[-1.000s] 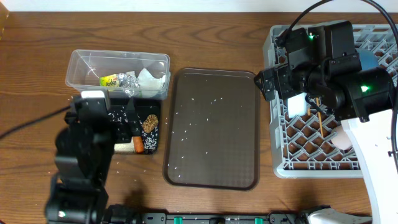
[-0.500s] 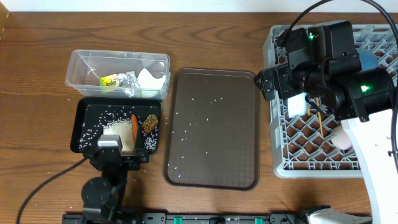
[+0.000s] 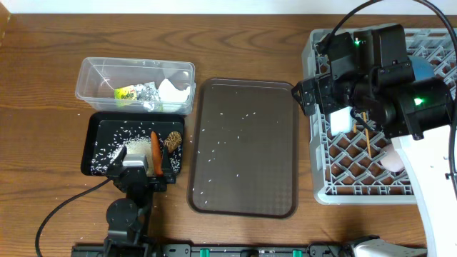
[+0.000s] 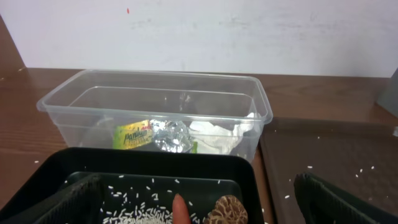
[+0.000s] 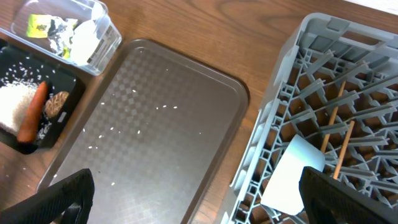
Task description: Sort waste into correct bins and load items into the dishwasher rack
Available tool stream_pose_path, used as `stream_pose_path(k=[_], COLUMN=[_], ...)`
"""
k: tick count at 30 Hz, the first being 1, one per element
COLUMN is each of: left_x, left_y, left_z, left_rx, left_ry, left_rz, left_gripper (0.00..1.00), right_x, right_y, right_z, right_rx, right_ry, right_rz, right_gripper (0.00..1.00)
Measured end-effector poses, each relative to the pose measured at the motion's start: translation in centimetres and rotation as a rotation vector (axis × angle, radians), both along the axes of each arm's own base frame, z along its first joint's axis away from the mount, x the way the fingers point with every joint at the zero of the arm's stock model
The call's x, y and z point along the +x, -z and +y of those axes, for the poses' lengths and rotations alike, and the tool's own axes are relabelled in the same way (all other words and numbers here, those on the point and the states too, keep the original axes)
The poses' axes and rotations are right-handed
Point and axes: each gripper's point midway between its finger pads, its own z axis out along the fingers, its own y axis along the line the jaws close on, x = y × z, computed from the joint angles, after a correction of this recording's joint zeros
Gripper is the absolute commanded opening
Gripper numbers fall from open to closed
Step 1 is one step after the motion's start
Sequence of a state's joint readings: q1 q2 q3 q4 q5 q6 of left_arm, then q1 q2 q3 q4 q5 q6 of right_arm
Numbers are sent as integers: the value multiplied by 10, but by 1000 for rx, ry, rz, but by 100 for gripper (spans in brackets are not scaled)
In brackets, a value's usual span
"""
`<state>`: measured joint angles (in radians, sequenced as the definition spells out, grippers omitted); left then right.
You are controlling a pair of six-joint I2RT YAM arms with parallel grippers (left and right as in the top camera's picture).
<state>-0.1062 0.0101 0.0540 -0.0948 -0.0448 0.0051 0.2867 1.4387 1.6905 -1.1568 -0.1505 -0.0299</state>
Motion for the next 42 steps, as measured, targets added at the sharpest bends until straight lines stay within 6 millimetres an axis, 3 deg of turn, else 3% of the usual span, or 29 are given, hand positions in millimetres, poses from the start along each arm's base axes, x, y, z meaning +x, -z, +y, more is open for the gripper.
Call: stream_pose_path(k=[30,33,36,39,42], left_x=[2,2,2,2,2], left_y=[13,13,13,13,13], left_z=[0,0,0,0,0], left_rx=[6,6,6,6,6], left_ry=[0,0,0,0,0], left_rz=[58,59,58,58,58], left_gripper=[98,98,98,98,98], right_x=[0,8,15,11,-2], right_y=[0,-14,-43,-63,-54], right_z=[-3,-8,-14,-22,-29], right_rx=[-18,-45,-64,-75,-84], right_ry=[0,4,7,19,26], right_rz=[-9,-100,-271,-425,-488], right_gripper=[99,99,99,99,99])
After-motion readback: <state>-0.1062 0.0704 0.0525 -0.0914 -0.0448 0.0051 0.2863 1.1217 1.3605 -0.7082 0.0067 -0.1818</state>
